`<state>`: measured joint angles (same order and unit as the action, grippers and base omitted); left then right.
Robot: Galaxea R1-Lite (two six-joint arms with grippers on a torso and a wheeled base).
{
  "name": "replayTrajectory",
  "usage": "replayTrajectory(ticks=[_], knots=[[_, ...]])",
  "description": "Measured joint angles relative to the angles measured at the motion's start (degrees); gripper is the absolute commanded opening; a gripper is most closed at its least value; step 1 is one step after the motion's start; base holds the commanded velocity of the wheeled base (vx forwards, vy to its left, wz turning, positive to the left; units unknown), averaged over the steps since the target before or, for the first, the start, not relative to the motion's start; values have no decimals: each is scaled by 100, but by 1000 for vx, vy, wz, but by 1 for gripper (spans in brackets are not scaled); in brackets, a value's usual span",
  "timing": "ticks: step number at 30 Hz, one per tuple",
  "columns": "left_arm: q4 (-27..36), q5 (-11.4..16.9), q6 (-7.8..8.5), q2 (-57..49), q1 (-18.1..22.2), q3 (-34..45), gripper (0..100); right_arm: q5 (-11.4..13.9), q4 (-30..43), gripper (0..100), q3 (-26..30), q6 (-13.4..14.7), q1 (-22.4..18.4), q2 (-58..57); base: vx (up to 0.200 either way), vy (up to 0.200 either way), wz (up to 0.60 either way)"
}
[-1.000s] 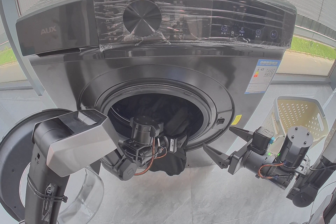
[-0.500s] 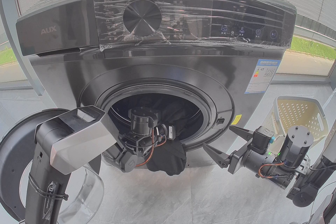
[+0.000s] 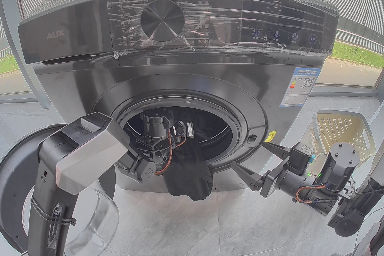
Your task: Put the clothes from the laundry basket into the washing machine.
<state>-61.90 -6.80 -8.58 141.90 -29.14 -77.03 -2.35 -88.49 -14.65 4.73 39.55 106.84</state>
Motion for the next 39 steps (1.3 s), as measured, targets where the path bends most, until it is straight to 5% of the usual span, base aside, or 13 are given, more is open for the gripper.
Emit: replayTrajectory(ticks=[16, 22, 26, 39], knots=[[-105, 40, 46, -69, 9, 551, 100, 0, 2, 100, 35, 6, -24, -105, 0, 0, 0], [2, 374, 112, -325, -85, 1445, 100, 0, 0, 100, 44, 11, 15, -98, 0, 0, 0], [78, 536, 297, -455, -112, 1758, 100, 1, 0, 100, 49, 13, 39, -72, 0, 0, 0], [-151, 558, 443, 295, 56, 1268, 100, 15, 0, 100, 51, 11, 59, -12, 0, 0, 0]])
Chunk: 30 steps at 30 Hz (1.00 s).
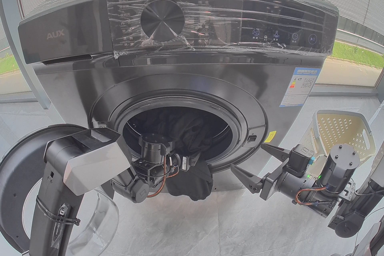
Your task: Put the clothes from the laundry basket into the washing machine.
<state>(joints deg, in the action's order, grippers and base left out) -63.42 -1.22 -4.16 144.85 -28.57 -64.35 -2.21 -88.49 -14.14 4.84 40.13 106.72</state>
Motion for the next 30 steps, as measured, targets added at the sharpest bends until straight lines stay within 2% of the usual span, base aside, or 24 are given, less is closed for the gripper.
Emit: replayTrajectory(ticks=[3, 4, 17, 20, 24, 30], knots=[[-49, 2, 9, 162, 30, -168, 100, 5, 0, 100, 0, 0, -2, 0, 0, 0, 0], [-71, 0, 9, 215, 38, -232, 0, 7, 0, 100, 0, 0, -2, 0, 0, 0, 0], [-293, -12, -44, 483, 68, -524, 0, 18, 0, 100, -29, 0, 5, -29, 0, 0, 0], [-262, -72, -150, 492, 71, -714, 0, 21, 0, 100, -38, 0, 22, -32, 0, 0, 0], [-249, -338, -358, 501, 127, -1259, 0, 21, 2, 100, -49, -2, 60, -38, 0, 0, 0], [-266, -628, -475, 518, 239, -2037, 0, 21, -2, 100, -60, -2, 90, -63, 0, 0, 0]])
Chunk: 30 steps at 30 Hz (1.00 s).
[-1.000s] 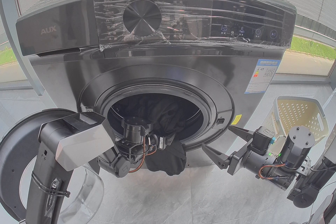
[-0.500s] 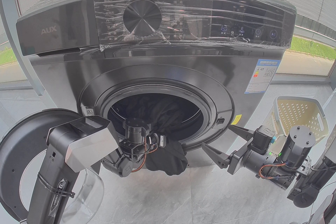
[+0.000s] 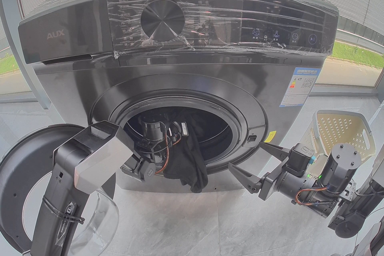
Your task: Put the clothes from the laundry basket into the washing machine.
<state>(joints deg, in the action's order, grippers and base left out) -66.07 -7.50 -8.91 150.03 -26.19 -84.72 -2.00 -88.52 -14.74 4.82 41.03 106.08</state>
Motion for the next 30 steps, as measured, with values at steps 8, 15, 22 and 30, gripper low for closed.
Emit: replayTrajectory(ticks=[8, 15, 22, 30], knots=[[22, -169, -6, 66, 128, -689, 0, 0, 2, 100, 0, 2, 4, -32, 0, 0, 0], [24, -174, -1, 85, 128, -621, 100, 0, 2, 100, 9, 2, 0, -33, 0, 0, 0], [99, -90, 7, -67, 45, 91, 100, 0, 5, 100, 16, 2, 0, -33, 0, 0, 0], [213, 325, 177, -364, -197, 1336, 100, 1, 2, 100, 27, 0, 6, -33, 0, 0, 0]])
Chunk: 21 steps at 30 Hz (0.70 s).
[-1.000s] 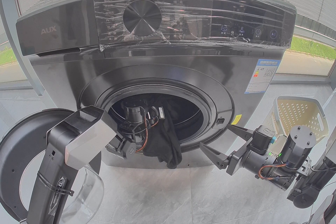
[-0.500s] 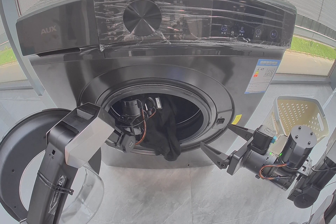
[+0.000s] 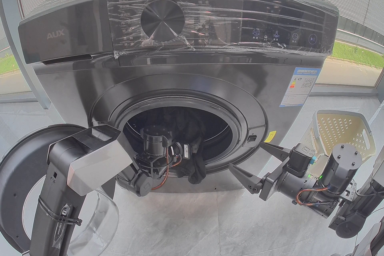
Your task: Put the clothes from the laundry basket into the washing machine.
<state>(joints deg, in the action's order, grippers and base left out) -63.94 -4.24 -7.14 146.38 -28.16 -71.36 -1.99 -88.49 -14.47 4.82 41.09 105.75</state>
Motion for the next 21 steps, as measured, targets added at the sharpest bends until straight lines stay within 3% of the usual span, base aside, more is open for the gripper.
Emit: replayTrajectory(ticks=[5, 12, 13, 21], knots=[[-16, 63, 224, -2, -85, 251, 100, 7, 0, 100, 11, 0, 2, -10, 0, 0, 0], [-87, 68, 360, 155, -74, 310, 100, 7, 0, 100, 6, -2, 2, -21, 0, 0, 0], [-98, 66, 386, 177, -72, 304, 0, 5, 2, 100, 6, -4, 2, -18, 0, 0, 0], [-137, 26, 430, 277, -48, 249, 0, 5, 0, 100, 1, -4, 9, -24, 0, 0, 0]])
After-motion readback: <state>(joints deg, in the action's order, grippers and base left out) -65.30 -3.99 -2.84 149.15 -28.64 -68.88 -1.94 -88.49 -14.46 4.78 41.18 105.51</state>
